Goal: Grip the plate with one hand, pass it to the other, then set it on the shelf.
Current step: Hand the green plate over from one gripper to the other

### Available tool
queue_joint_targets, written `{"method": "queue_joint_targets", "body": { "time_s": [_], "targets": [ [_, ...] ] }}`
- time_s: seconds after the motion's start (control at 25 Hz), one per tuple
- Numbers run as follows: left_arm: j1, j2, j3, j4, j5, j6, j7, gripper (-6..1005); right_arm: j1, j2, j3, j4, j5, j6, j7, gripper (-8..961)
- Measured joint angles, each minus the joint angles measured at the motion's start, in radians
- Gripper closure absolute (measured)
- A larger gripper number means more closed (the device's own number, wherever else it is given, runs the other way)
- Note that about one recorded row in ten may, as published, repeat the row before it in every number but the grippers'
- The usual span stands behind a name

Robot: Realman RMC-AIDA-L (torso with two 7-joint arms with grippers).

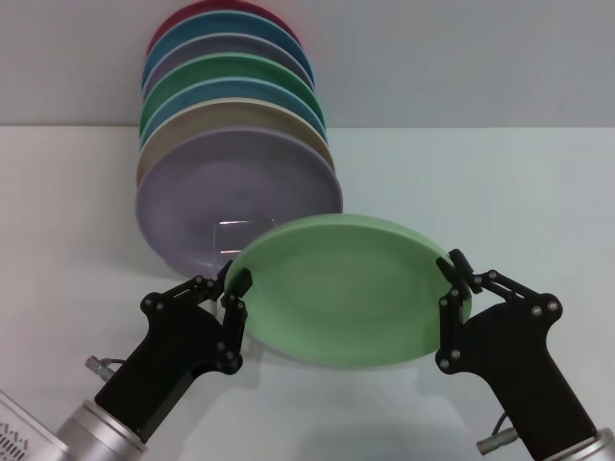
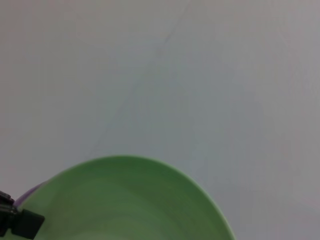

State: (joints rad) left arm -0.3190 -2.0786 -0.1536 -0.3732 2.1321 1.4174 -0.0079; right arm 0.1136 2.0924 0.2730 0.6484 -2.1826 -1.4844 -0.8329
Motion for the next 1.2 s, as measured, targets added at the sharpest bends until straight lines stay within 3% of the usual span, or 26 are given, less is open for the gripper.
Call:
{"method": "queue_joint_targets", "body": {
  "time_s": [0.64,1.2],
  "targets": [
    [0.011,0.000,-0.039,-0.015,-0.004,-0.026,0.000,967,0.000,0.000,-0.002,-0.002,-0.001,0.002,0.000,934],
    [0.029,0.001,-0.054,-0.011,-0.009,-0.007,0.000,958,0.003,-0.005,-0.004,-0.010,-0.004,-0.016,0.000,936]
  ]
}}
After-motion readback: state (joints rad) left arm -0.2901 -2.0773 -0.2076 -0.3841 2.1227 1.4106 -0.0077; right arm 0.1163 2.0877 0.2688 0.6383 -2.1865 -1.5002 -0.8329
